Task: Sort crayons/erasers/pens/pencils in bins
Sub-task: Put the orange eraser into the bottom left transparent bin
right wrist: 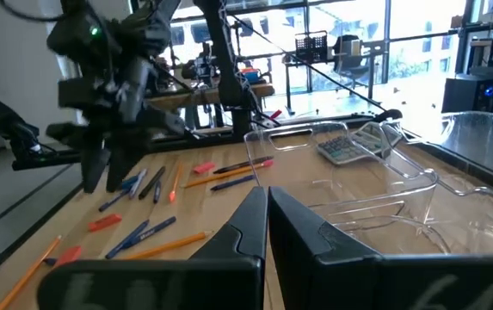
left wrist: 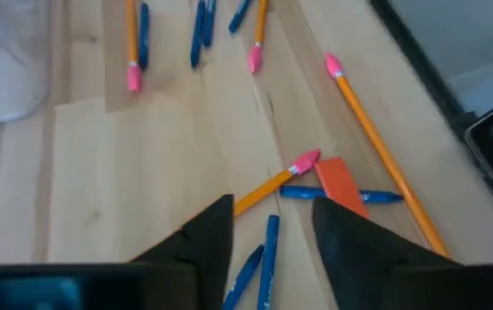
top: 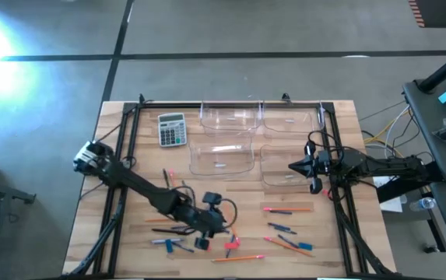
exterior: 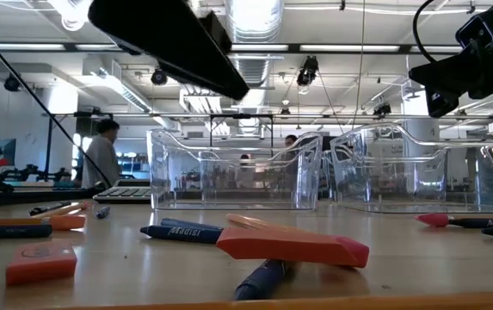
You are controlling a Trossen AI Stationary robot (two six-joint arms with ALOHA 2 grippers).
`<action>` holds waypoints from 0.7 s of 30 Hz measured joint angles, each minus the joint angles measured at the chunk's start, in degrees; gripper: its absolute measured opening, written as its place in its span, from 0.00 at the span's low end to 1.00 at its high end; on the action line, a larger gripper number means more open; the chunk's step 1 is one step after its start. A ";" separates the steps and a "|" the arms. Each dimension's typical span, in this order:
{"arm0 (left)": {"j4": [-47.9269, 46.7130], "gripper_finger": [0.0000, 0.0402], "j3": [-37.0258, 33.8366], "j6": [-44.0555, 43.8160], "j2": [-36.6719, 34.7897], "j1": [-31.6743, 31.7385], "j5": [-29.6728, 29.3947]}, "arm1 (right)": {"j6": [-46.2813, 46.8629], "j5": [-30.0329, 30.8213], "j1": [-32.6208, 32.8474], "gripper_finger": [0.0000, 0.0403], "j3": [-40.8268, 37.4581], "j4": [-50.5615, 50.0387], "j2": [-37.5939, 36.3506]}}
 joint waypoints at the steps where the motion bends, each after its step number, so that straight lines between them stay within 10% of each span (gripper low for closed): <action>1: -0.29 0.42 0.74 0.00 1.18 -0.13 0.00 | 0.00 0.00 0.00 0.02 0.00 0.00 0.00; 21: 4.91 0.55 6.36 -2.96 11.23 -4.61 -0.23 | 0.00 -0.11 0.02 0.02 0.00 0.00 0.05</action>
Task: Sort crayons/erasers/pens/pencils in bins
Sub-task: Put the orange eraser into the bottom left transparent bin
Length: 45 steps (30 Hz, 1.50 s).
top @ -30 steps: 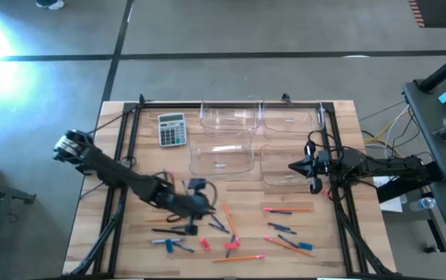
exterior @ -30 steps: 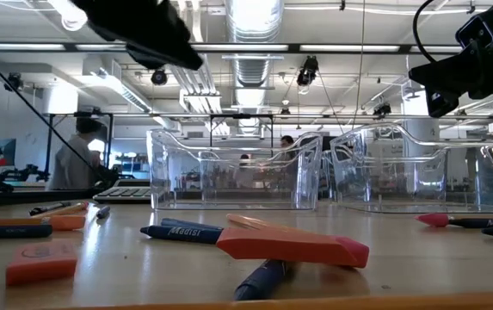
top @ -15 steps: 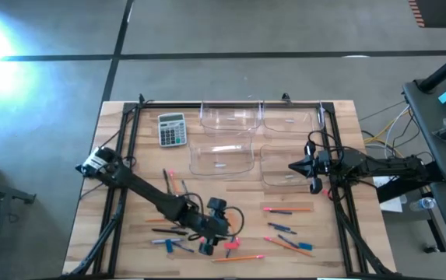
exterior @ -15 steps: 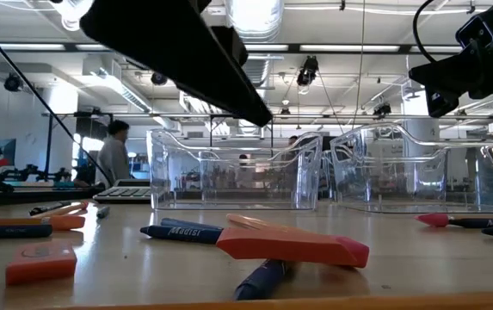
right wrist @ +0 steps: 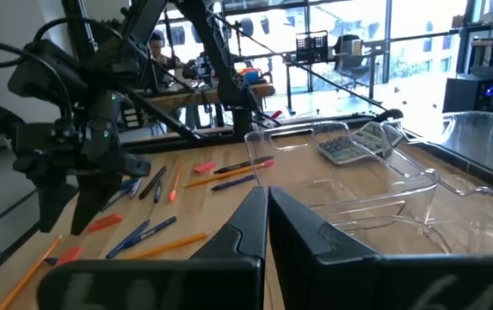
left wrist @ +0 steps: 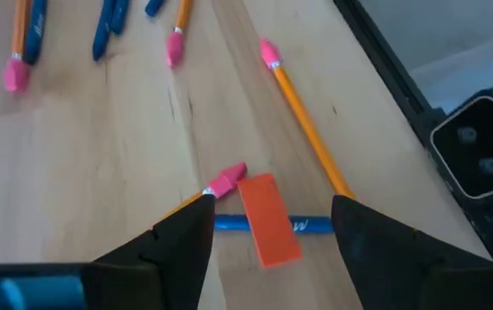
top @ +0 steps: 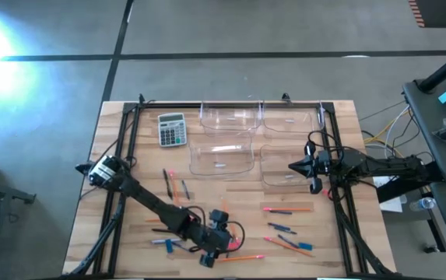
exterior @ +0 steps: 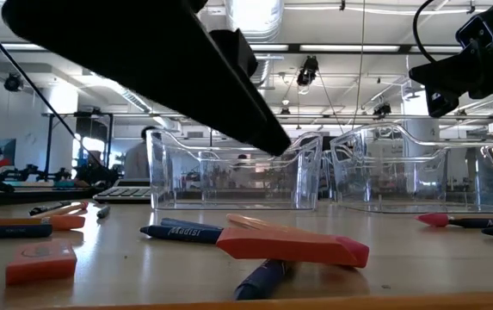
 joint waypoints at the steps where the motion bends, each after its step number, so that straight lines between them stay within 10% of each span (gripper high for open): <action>1: 0.85 0.55 -0.02 -0.06 0.49 -0.04 -0.23 | 0.00 0.00 0.00 0.02 0.00 0.00 0.01; 45: 2.66 0.55 -1.83 0.09 2.78 -0.61 -0.69 | 0.00 0.00 0.00 0.02 0.00 -0.08 0.02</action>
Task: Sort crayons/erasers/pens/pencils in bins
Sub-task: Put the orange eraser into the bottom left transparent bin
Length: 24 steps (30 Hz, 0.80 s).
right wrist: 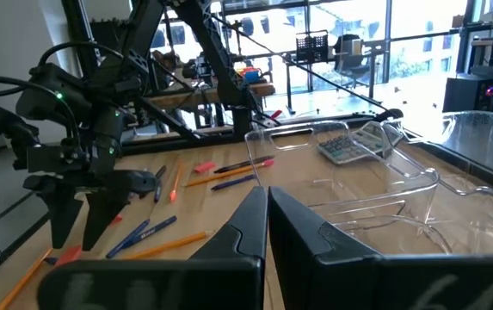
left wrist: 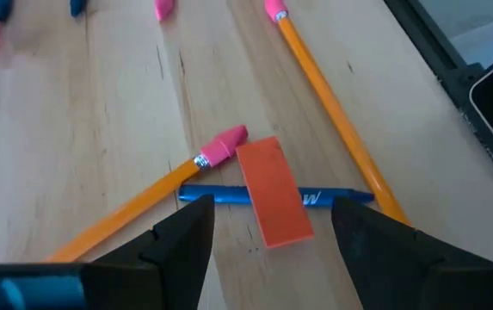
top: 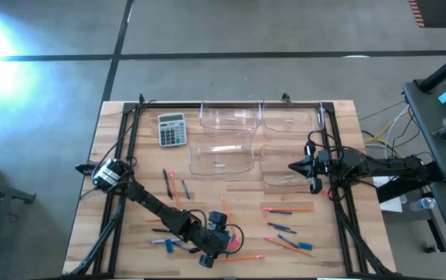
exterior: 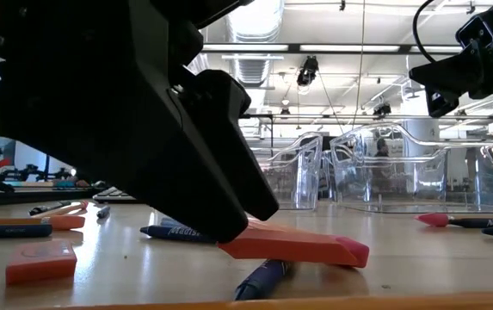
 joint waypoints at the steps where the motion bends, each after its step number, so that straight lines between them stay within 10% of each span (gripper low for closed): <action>1: 0.03 0.55 -0.01 -0.02 0.00 0.00 -0.01 | 0.00 0.00 0.00 0.02 0.00 0.00 0.00; 24: 1.32 0.55 0.02 -0.15 1.70 -0.04 1.60 | 0.00 0.02 0.00 0.02 0.00 0.00 0.00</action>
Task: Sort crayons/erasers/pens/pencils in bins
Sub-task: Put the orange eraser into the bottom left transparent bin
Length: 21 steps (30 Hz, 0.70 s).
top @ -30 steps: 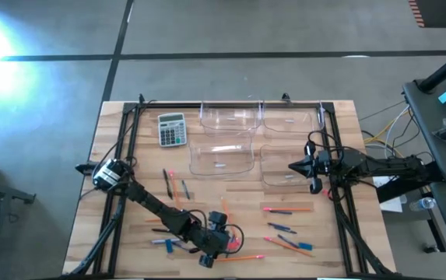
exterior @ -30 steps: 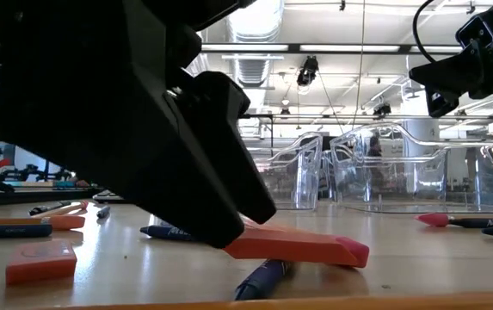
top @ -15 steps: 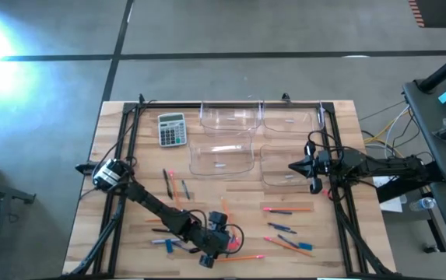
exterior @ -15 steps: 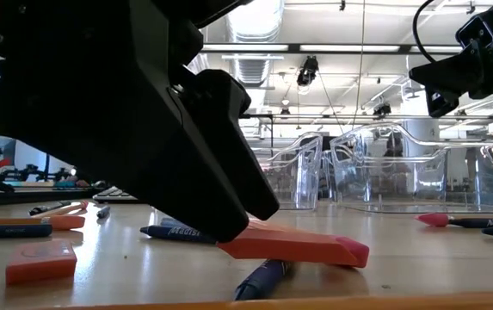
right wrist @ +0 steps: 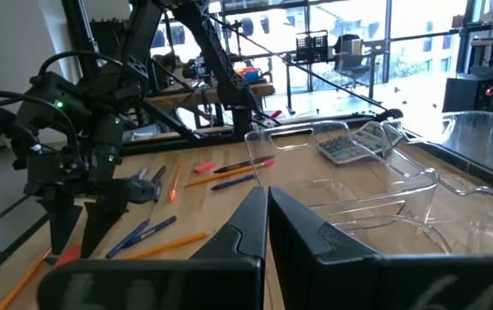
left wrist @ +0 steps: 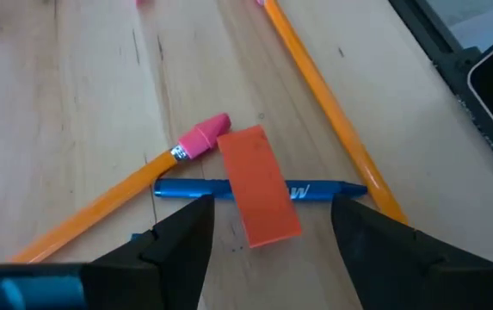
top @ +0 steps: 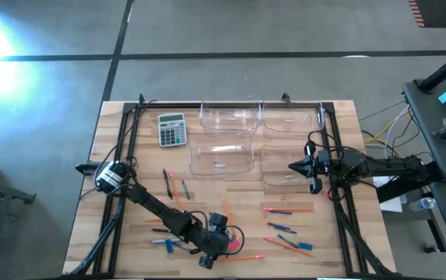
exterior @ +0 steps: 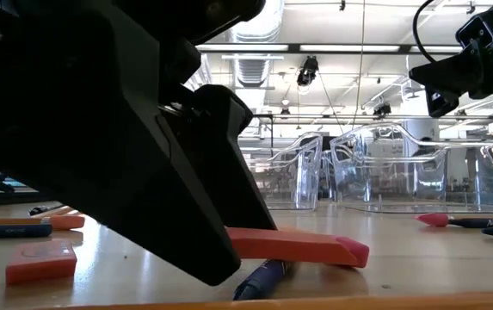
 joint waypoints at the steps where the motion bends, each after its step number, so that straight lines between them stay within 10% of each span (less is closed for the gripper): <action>1: -0.02 0.54 0.00 0.00 0.00 0.00 -0.10 | 0.00 0.00 -0.02 0.02 0.00 0.00 0.00; 21: -0.51 0.15 0.00 0.57 -1.46 0.13 -0.55 | 0.00 0.00 -0.01 0.02 0.00 0.01 0.00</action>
